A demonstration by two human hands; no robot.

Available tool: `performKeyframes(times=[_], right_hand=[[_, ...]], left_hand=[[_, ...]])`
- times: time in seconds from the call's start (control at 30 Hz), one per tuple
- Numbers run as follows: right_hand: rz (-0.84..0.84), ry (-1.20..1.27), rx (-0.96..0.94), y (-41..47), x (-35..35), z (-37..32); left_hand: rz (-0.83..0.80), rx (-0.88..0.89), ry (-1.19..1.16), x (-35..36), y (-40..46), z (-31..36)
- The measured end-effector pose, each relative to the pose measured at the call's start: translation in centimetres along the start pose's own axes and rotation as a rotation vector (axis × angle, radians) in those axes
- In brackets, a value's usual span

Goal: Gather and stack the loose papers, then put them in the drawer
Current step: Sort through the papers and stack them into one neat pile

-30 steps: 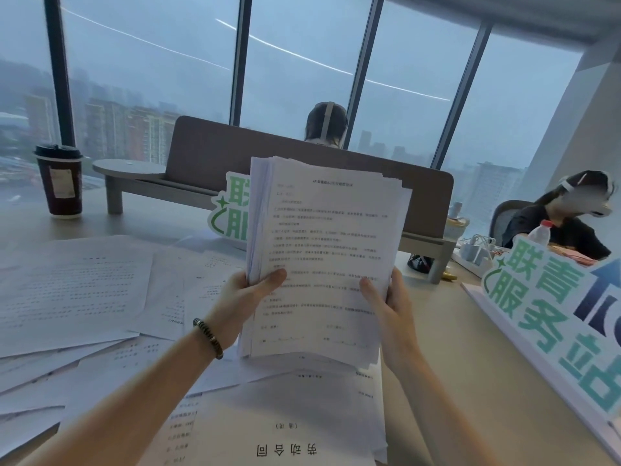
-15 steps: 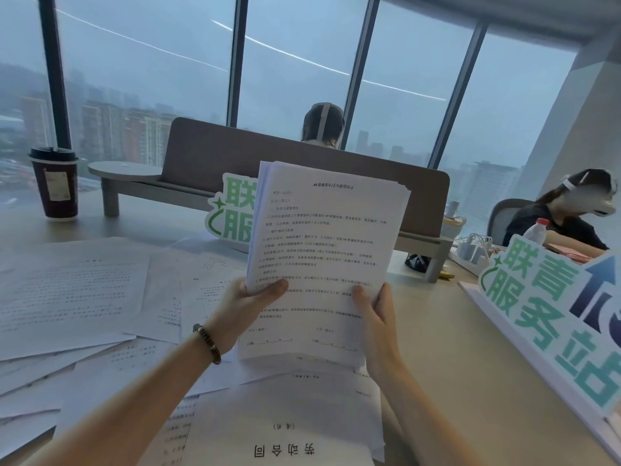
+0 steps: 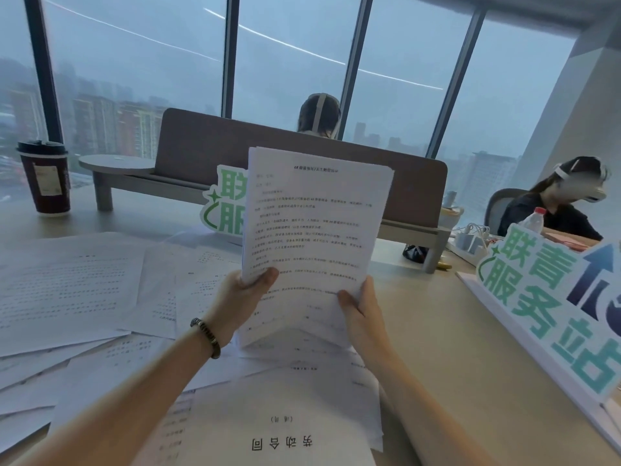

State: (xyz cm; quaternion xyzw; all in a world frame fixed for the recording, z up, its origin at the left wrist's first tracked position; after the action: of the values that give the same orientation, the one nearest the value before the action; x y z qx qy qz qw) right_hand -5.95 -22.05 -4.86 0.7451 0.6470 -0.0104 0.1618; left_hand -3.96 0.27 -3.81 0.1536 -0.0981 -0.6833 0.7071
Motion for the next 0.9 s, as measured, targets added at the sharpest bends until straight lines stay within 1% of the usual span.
performKeyframes(times=[0.1,0.17,0.2,0.23,0.33,0.37,0.4,0.47,0.53,0.63,0.7,0.73,0.83,0.9], right_hand=[[0.037,-0.036,0.023,0.8,-0.6,-0.4],[-0.006,-0.050,0.103,1.1,-0.7,-0.3],[-0.012,-0.108,0.141,1.1,-0.9,-0.2],[-0.011,-0.238,0.168,1.1,-1.2,-0.2],[-0.037,-0.890,0.192,1.4,-2.0,1.2],[-0.044,-1.022,0.220,1.4,-2.2,2.0],[-0.043,-1.083,0.261,1.4,-2.3,2.6],[-0.034,-1.061,0.320,1.5,-2.3,3.1],[-0.056,-0.995,0.315,1.4,-1.9,2.7],[-0.104,-0.937,0.274,1.0,-1.3,2.1],[-0.098,-0.889,0.287,1.1,-1.4,2.4],[-0.080,-0.815,0.306,1.4,-1.6,2.6],[0.002,-0.453,0.368,1.9,-2.0,3.0],[0.055,-0.288,0.404,2.2,-2.4,3.5]], left_hand=[[-0.021,-0.003,0.060,-0.3,0.4,0.4],[-0.047,-0.059,0.043,-0.7,0.7,0.1],[-0.051,-0.106,0.027,-1.0,0.9,-0.3],[-0.056,-0.162,0.012,-1.2,1.0,-0.7],[-0.083,-0.348,0.003,-2.0,1.2,-2.5],[-0.092,-0.405,0.021,-2.3,1.3,-3.2],[-0.101,-0.454,0.054,-2.6,1.4,-3.9],[-0.106,-0.528,0.130,-3.1,1.5,-4.8],[-0.115,-0.567,0.187,-3.3,1.5,-5.4],[-0.137,-0.563,0.258,-3.3,1.7,-5.7],[-0.142,-0.558,0.268,-3.1,1.7,-5.7],[-0.142,-0.555,0.267,-3.0,1.6,-5.6],[-0.147,-0.542,0.264,-2.5,1.3,-5.2],[-0.138,-0.531,0.245,-2.2,1.2,-5.1]])
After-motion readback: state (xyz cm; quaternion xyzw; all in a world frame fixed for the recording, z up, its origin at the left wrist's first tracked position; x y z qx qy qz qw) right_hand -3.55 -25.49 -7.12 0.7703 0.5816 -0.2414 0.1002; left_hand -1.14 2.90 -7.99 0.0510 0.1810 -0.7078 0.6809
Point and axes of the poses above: each hand's wrist, its own y-axis towards the middle knuckle, its own x-axis out of the palm, z = x × y, the point moved 5 cm from there along y, towards the middle knuckle, and after that the axes turned 6 degrees about x, right-handed, at the moved point
